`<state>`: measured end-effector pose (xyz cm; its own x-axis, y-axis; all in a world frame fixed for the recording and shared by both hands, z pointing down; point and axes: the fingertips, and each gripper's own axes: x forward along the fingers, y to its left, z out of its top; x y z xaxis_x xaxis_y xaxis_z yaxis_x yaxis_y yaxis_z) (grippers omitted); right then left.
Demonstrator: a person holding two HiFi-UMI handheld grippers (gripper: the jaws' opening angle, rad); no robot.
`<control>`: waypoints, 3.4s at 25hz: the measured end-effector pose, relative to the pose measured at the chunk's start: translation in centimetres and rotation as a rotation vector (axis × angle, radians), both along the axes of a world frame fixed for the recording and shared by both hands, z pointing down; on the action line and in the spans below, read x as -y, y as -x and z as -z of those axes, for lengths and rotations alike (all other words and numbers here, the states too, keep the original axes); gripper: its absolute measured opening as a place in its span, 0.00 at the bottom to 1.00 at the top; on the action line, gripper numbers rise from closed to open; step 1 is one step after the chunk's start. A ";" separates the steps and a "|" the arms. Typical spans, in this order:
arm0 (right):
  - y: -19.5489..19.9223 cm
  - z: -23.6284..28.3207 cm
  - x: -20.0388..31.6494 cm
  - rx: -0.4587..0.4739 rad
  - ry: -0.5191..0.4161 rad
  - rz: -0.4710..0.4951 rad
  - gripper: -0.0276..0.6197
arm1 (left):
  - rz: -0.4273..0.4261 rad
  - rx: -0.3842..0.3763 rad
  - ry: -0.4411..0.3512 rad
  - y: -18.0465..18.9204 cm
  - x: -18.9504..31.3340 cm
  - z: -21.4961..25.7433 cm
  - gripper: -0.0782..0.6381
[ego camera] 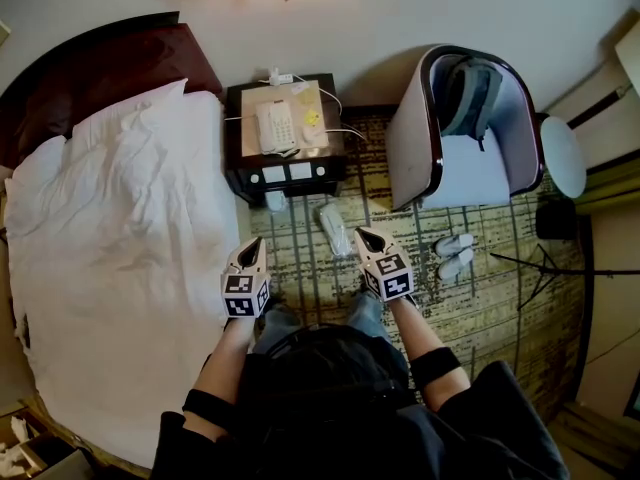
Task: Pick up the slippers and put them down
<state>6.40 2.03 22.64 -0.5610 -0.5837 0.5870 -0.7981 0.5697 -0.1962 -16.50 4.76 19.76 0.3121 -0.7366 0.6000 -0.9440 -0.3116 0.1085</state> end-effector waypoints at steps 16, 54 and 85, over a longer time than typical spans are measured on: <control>-0.8 -4.3 -1.0 -0.080 0.096 -0.058 0.10 | -0.078 -0.001 0.051 -1.4 0.9 -2.6 0.11; 0.7 -60.9 -1.4 -0.272 0.523 -0.089 0.85 | -0.221 -0.015 0.201 -8.1 4.0 -49.2 0.11; -0.4 -88.4 -1.8 -0.269 0.482 -0.115 0.72 | -0.309 -0.066 0.223 -12.7 3.2 -75.9 0.11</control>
<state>6.75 3.84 111.05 -0.3034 -0.2624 0.9160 -0.9075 0.3728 -0.1938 -3.79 1.57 95.69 0.5421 -0.4552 0.7063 -0.7980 -0.5423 0.2629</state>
